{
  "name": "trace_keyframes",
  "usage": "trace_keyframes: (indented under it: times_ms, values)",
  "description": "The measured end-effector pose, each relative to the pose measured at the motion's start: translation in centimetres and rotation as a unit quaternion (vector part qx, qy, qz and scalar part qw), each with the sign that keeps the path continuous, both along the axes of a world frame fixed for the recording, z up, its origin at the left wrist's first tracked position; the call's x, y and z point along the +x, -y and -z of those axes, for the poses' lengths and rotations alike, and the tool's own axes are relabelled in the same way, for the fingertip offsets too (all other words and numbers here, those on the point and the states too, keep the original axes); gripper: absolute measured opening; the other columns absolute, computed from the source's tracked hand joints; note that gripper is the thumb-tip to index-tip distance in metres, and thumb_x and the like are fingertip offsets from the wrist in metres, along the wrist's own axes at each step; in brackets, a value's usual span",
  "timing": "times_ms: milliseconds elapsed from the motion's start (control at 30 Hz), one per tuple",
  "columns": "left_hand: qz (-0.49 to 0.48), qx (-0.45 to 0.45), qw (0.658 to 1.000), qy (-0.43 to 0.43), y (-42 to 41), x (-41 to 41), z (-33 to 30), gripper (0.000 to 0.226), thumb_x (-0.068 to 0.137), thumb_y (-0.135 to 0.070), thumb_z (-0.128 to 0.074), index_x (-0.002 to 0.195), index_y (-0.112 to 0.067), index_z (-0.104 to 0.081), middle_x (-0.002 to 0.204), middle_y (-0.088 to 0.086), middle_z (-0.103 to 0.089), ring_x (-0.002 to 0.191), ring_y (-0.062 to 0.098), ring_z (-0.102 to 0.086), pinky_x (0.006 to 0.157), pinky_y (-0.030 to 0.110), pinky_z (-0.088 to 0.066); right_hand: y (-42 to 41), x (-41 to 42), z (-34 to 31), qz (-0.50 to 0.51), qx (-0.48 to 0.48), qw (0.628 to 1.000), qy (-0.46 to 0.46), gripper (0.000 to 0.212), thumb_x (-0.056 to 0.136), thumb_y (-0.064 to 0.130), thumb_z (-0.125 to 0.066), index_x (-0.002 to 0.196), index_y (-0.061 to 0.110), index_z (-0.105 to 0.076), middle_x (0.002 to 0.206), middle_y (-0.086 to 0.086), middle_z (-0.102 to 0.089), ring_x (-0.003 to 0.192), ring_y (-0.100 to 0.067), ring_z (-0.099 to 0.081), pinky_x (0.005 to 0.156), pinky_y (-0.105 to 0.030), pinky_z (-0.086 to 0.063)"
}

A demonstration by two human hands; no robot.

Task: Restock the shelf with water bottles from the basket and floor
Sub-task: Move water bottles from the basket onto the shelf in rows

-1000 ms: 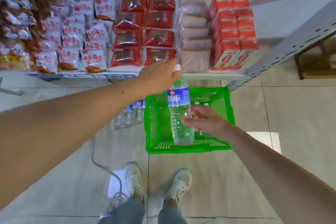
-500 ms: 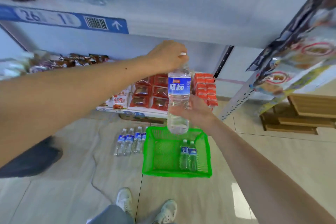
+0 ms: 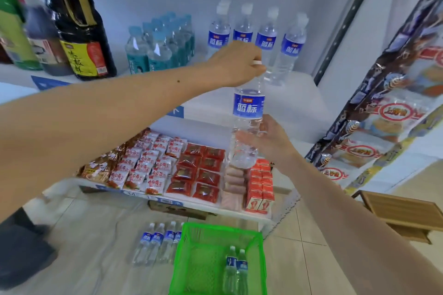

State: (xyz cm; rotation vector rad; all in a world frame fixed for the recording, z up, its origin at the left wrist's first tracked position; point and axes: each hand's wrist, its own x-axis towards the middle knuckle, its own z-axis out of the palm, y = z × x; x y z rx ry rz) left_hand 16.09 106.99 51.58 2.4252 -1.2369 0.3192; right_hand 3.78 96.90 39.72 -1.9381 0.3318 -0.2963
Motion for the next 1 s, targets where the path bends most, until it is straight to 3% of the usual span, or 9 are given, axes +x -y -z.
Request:
trace_keyframes:
  times_ms: [133, 333, 467, 667, 1000]
  values:
    - [-0.005, -0.017, 0.999, 0.027, 0.7, 2.4, -3.3, 0.034, 0.089, -0.035, -0.050, 0.099, -0.006, -0.065, 0.099, 0.012, -0.066, 0.092, 0.029, -0.059, 0.079, 0.038, -0.046, 1.6, 3.5, -2.6, 0.015, -0.050, 0.998, 0.017, 0.048, 0.068, 0.030, -0.084, 0.109, 0.017, -0.063, 0.097, 0.002, -0.068, 0.092, -0.016, -0.066, 0.087, -0.039, -0.055]
    - [-0.015, -0.017, 0.998, 0.062, 1.7, 8.2, -6.7, 0.040, 0.086, -0.045, -0.058, 0.113, -0.015, -0.058, 0.114, 0.008, -0.063, 0.104, 0.028, -0.057, 0.081, 0.033, -0.044, 3.0, 11.7, -5.0, 0.061, -0.083, 0.994, 0.040, 0.063, 0.064, 0.030, -0.087, 0.118, 0.018, -0.057, 0.112, 0.003, -0.068, 0.102, -0.018, -0.063, 0.092, -0.035, -0.051]
    - [-0.014, 0.012, 0.998, 0.060, 2.4, 12.8, -7.2, 0.045, 0.081, -0.052, -0.062, 0.110, -0.018, -0.055, 0.108, 0.004, -0.063, 0.098, 0.027, -0.057, 0.074, 0.034, -0.043, 3.4, 16.7, -4.7, 0.107, -0.083, 0.990, 0.041, 0.065, 0.068, 0.024, -0.085, 0.124, 0.015, -0.052, 0.114, 0.004, -0.059, 0.101, -0.015, -0.054, 0.085, -0.028, -0.043]
    - [0.025, 0.042, 0.995, 0.085, 4.0, 17.6, -5.7, 0.043, 0.080, -0.051, -0.063, 0.109, -0.020, -0.057, 0.103, 0.007, -0.057, 0.090, 0.022, -0.051, 0.071, 0.031, -0.040, 4.8, 21.4, -2.7, 0.141, -0.079, 0.986, 0.040, 0.066, 0.069, 0.023, -0.085, 0.124, 0.014, -0.050, 0.116, 0.002, -0.057, 0.103, -0.018, -0.053, 0.083, -0.027, -0.041]
    - [0.043, 0.082, 0.980, 0.175, 6.4, 21.4, -5.9, 0.037, 0.086, -0.041, -0.059, 0.117, -0.021, -0.062, 0.114, 0.004, -0.060, 0.114, 0.024, -0.045, 0.082, 0.034, -0.037, 7.4, 25.2, -2.4, 0.124, -0.109, 0.986, 0.017, 0.063, 0.074, 0.030, -0.081, 0.126, 0.014, -0.049, 0.117, -0.006, -0.054, 0.103, -0.022, -0.052, 0.083, -0.030, -0.043]
